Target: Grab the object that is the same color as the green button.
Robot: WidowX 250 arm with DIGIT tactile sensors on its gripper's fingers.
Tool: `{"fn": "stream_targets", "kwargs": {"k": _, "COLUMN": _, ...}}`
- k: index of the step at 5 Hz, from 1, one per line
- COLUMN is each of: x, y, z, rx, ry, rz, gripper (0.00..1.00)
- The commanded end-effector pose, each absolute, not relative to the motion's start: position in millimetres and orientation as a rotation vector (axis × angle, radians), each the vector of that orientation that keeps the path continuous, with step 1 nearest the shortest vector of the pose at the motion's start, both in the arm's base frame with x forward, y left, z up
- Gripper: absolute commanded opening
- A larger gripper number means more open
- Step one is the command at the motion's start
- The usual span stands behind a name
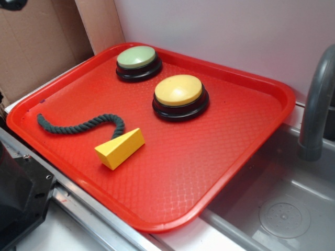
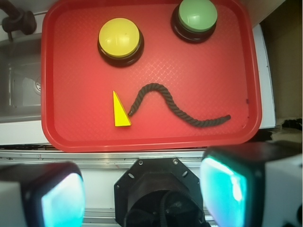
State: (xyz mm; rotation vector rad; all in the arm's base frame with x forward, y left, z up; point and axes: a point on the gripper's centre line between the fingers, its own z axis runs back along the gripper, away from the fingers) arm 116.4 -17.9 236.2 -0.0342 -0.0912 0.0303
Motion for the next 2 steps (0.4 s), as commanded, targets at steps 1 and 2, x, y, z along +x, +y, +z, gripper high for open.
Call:
{"fn": "stream_targets", "kwargs": {"k": 1, "x": 116.4, "y": -17.9, "z": 236.2, "rx": -0.034, "ry": -0.091, "rz": 0.03, "gripper": 1.0}}
{"fn": "stream_targets", "kwargs": {"k": 2, "x": 123.0, "y": -12.3, "z": 222.2, "rx": -0.016, "ry": -0.115, "rz": -0.059, "gripper": 1.0}}
